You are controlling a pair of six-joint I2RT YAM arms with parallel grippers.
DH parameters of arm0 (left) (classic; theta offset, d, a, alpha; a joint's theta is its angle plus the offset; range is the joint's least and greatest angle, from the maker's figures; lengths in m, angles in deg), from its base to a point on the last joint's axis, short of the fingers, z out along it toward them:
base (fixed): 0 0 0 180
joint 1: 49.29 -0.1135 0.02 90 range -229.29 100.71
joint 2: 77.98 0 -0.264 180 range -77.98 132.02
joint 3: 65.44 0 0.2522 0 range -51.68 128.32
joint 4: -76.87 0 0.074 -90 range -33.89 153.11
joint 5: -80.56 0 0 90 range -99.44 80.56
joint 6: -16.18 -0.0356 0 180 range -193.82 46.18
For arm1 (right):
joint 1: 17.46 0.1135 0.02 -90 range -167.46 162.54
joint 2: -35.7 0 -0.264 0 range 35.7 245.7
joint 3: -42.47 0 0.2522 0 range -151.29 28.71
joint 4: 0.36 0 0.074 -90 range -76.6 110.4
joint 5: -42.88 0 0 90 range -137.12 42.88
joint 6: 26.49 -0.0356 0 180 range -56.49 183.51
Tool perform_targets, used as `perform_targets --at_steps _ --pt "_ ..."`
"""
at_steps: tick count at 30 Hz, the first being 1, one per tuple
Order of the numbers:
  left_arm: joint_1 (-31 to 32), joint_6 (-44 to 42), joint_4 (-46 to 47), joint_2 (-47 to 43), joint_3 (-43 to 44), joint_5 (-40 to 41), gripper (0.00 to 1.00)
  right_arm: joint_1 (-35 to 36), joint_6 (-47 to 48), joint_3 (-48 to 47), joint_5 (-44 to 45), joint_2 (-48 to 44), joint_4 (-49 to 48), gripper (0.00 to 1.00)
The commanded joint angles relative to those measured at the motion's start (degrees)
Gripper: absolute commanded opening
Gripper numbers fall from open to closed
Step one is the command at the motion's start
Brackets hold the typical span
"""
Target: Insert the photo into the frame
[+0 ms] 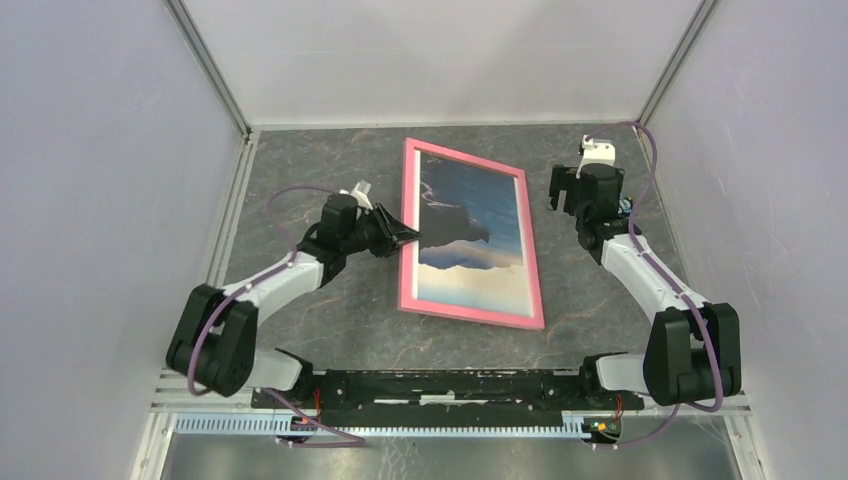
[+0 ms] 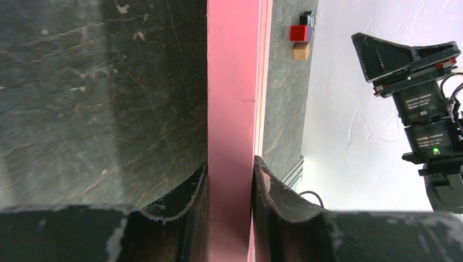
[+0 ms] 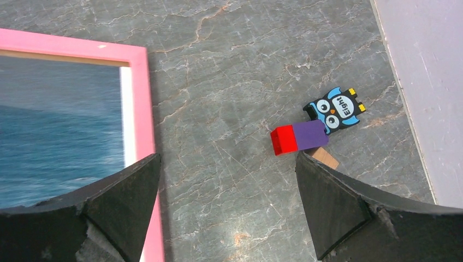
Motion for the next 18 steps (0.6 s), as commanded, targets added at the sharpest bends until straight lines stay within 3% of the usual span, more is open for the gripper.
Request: perform_targets --at_steps 1,8,15,17,18 --pt "5.0 3.23 9.27 8.67 -1.23 -2.69 0.02 -0.23 -0.39 0.61 -0.85 -1.8 -2.1 0.98" --pt "13.9 10.02 21.19 21.79 -0.24 2.26 0.02 -0.2 -0.17 0.8 -0.81 -2.16 -2.19 0.98" --pt "18.47 15.27 28.83 28.37 -0.36 11.98 0.02 -0.23 -0.3 0.61 -1.94 -1.78 -2.09 0.98" --pt "18.8 15.76 28.06 29.74 0.35 12.14 0.11 -0.17 0.51 0.52 -4.37 -1.95 -2.42 0.98" --pt "18.77 15.61 27.37 30.19 0.52 11.82 0.22 -0.13 0.72 0.38 -6.78 -2.14 -2.61 0.98"
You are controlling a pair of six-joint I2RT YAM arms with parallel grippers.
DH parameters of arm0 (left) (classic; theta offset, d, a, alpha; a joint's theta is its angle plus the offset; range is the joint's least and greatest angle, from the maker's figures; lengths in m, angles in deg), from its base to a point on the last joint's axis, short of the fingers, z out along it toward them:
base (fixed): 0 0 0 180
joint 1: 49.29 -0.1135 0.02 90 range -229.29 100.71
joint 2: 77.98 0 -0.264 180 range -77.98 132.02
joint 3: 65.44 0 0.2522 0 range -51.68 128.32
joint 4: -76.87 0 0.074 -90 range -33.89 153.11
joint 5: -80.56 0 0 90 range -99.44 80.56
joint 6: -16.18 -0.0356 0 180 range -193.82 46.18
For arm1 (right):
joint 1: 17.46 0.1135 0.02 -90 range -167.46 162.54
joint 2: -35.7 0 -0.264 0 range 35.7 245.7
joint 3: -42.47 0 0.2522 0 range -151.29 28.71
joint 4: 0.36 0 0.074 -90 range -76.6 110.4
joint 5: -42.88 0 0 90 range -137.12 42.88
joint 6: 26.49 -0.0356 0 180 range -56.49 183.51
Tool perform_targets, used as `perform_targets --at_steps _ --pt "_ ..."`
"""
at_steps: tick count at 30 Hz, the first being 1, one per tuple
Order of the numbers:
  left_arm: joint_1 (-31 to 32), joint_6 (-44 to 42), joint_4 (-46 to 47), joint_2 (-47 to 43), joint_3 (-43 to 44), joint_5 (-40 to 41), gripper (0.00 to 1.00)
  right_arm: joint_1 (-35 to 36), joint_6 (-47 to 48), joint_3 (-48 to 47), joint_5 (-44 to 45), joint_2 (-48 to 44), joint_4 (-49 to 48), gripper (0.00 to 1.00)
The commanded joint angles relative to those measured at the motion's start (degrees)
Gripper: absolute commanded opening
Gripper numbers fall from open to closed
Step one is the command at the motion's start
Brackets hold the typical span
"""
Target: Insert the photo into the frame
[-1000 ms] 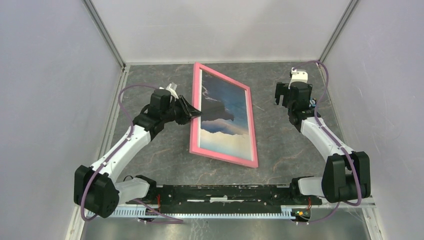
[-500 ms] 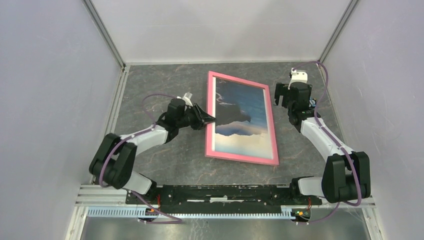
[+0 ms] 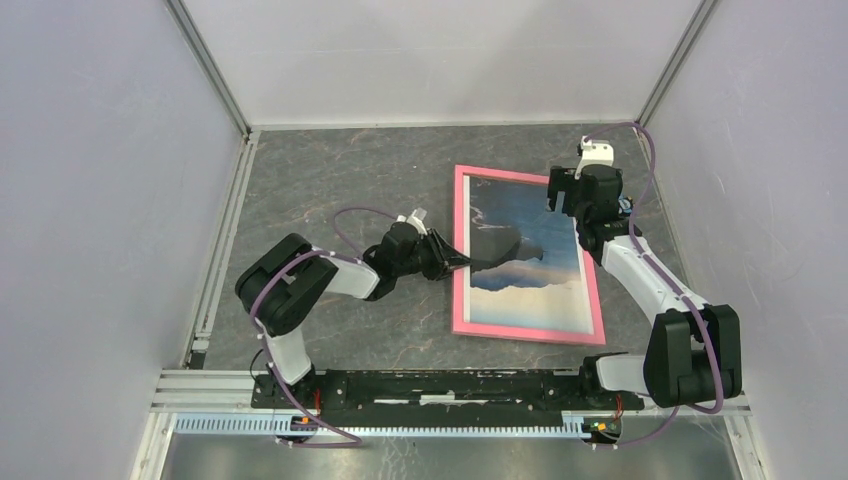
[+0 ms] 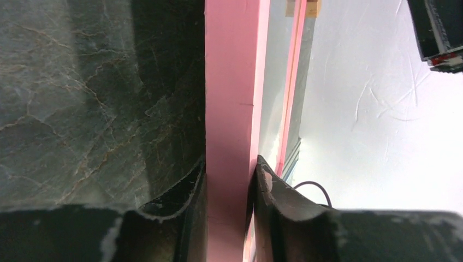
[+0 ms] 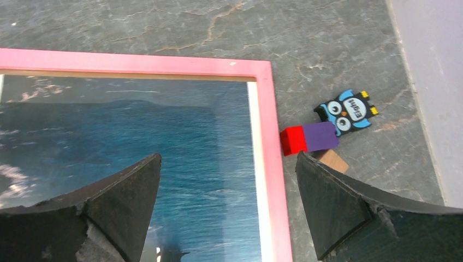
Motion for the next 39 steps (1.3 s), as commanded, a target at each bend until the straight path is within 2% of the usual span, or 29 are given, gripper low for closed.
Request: perform_targets --at_steps 1,3,8,14,19,22,26,32,39 --pt "0.52 2.89 -7.06 3.03 0.91 5.24 0.37 -0.17 1.02 -0.21 -7.82 -1.9 -2.54 0.98" --pt "0.46 -0.55 -14.52 2.29 2.12 6.17 0.59 0.01 1.35 -0.35 -12.45 -2.8 -2.87 0.98" --pt "-0.53 -7.93 -29.23 -2.14 4.79 8.56 0.99 3.34 1.07 -2.14 -18.73 -6.92 -0.07 0.98" --pt "-0.37 -20.77 -51.52 -14.82 9.18 17.48 1.0 15.94 1.93 -7.04 -17.23 -15.11 11.23 0.98" --pt "-0.43 -27.98 -60.88 -32.72 8.37 22.33 1.0 16.78 -0.58 -4.82 -22.51 -29.88 17.78 0.98" --pt "-0.45 -33.32 -63.16 -44.77 10.49 20.18 1.0 16.78 0.38 -6.22 -20.75 -37.69 24.98 0.98" --pt "-0.41 -38.82 -66.24 -55.51 17.91 18.0 1.0 16.83 0.75 -14.96 -14.87 -43.78 37.09 0.98" --pt "-0.39 -43.89 -70.68 -60.6 30.55 17.98 1.0 16.8 -2.19 -28.29 -8.98 -46.03 46.84 0.98" --pt "-0.45 -45.75 -72.87 -62.87 36.03 17.98 1.0 16.76 -3.76 -28.01 -5.43 -48.96 46.41 0.98"
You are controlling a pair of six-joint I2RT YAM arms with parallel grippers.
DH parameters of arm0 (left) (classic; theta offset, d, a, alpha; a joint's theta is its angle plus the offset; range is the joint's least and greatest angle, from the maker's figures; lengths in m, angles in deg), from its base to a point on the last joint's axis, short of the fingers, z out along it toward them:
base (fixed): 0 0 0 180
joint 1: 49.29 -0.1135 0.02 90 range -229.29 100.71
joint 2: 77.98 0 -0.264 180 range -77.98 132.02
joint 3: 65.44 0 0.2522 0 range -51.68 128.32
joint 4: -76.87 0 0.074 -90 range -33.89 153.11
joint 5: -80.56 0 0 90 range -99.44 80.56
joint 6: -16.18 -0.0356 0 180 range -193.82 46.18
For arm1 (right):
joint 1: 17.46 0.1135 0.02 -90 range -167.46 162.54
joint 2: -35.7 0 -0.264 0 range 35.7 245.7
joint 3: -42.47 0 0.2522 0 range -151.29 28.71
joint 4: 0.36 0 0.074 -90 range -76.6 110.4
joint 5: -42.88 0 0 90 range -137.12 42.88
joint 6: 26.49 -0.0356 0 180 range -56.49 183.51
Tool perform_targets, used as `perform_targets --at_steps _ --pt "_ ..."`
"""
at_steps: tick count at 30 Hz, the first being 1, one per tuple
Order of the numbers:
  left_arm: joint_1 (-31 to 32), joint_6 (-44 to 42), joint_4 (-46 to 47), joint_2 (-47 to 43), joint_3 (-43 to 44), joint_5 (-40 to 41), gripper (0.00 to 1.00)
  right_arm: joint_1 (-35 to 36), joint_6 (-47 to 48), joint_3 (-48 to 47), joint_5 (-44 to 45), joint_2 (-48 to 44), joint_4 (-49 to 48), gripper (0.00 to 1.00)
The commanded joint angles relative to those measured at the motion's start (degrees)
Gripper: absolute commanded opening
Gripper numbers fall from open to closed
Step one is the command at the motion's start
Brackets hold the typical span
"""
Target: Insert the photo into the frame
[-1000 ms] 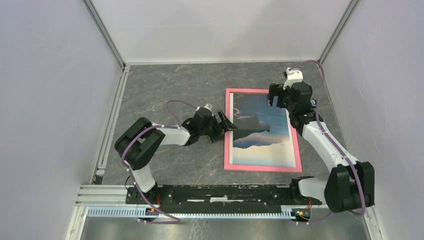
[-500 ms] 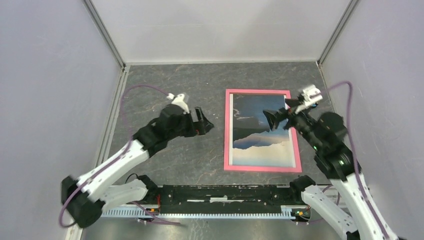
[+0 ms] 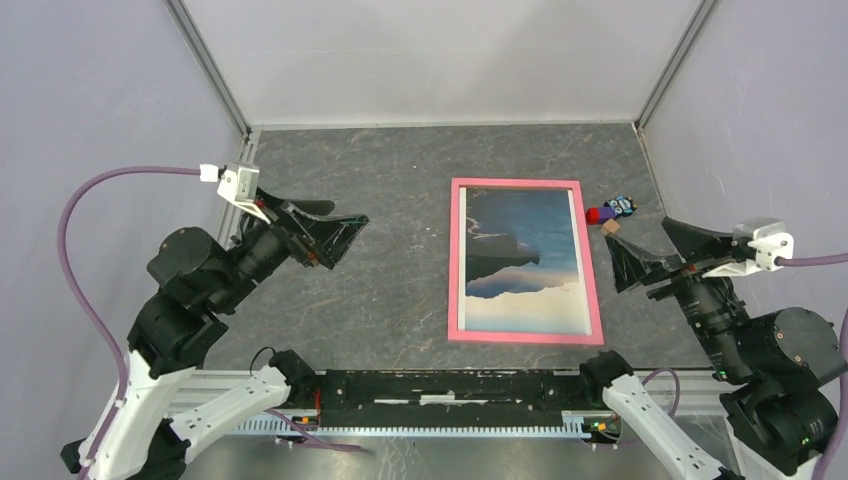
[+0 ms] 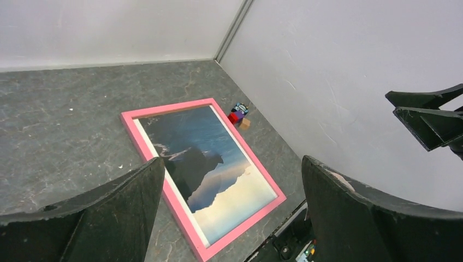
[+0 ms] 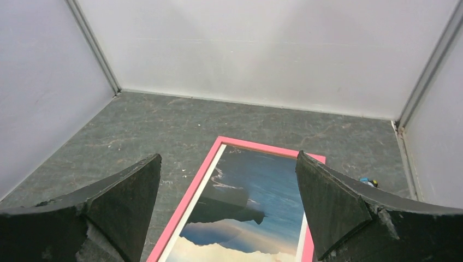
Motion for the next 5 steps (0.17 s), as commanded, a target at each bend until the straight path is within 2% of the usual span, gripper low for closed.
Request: perform_targets --at_steps 1,5 --pt "-0.23 -4.66 -3.73 -0.3 1.91 -0.46 1.0 -0.09 -1.74 2.15 4.21 -0.86 2.21 0.98" --pt "-0.23 -3.41 -1.76 -2.25 0.58 0.48 1.0 -0.1 -2.2 5.0 4.43 -1.0 0.38 0.98"
